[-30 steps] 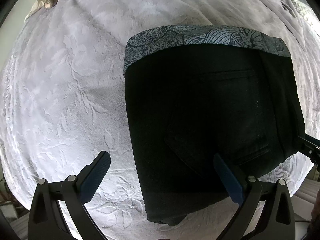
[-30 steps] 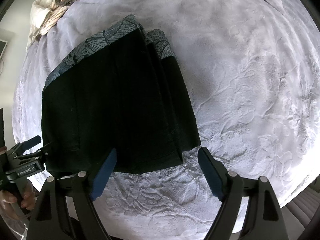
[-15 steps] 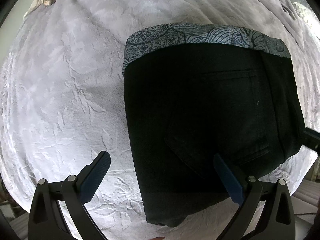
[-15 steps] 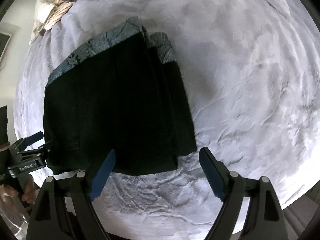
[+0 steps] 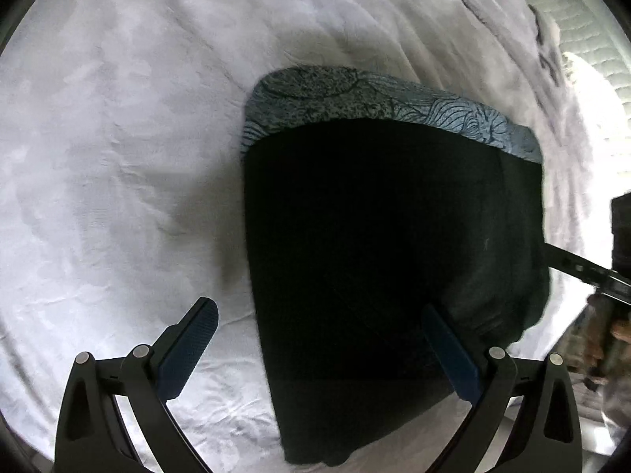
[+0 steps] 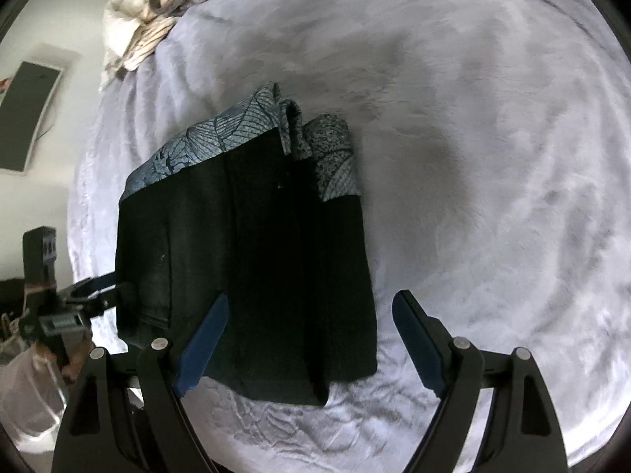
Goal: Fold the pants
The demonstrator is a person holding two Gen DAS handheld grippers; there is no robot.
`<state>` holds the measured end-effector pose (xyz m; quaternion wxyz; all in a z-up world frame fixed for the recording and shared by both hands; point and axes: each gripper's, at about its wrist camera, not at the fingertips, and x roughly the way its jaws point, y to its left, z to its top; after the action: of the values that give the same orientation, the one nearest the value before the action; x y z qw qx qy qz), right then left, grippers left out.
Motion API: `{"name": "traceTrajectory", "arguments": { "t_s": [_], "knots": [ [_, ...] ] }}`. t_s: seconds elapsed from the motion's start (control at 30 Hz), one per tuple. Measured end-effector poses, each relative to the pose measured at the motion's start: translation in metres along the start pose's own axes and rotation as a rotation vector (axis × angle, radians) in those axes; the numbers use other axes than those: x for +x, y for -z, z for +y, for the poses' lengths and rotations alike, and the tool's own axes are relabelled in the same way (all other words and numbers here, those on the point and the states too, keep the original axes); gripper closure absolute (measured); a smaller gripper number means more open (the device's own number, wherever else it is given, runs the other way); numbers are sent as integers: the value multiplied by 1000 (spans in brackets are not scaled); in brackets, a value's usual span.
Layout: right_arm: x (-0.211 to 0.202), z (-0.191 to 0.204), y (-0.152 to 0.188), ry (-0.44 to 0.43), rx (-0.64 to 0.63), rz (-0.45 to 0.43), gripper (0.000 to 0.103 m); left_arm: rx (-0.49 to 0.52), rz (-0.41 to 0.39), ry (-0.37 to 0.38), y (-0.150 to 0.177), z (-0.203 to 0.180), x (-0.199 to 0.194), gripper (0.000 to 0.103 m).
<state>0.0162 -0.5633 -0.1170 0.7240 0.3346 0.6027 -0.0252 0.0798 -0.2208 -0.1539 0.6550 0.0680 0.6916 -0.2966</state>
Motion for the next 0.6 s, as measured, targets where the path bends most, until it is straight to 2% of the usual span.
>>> {"name": "traceTrajectory", "arguments": {
  "t_s": [0.1,0.13,0.2,0.23,0.3,0.33,0.4,0.43,0.5,0.6],
  "knots": [
    [15,-9,-5,-124,22,35,15,-19,22,77,-4,1,14,0],
    [20,-11,-6,-141,35,46,15,-15,23,94,-6,-2,17,0],
    [34,-15,-10,-170,85,69,16,-5,10,88,-9,-12,20,1],
    [39,-18,-11,-178,123,78,17,-2,-1,80,-9,-15,20,7],
    [40,-20,-9,-182,169,79,29,1,-28,75,-9,-21,15,18],
    [38,-18,-7,-190,169,74,33,2,-38,84,-12,-22,7,28],
    [30,-13,-3,-222,163,66,48,12,-53,92,-11,-29,-7,39],
    [23,-10,1,-248,157,62,51,13,-55,103,-9,-28,-14,43],
    [12,-5,4,-274,154,47,56,14,-60,129,-9,-27,-24,46],
    [-3,10,11,-312,152,21,58,27,-74,143,-4,-26,-45,46]
  ]
}}
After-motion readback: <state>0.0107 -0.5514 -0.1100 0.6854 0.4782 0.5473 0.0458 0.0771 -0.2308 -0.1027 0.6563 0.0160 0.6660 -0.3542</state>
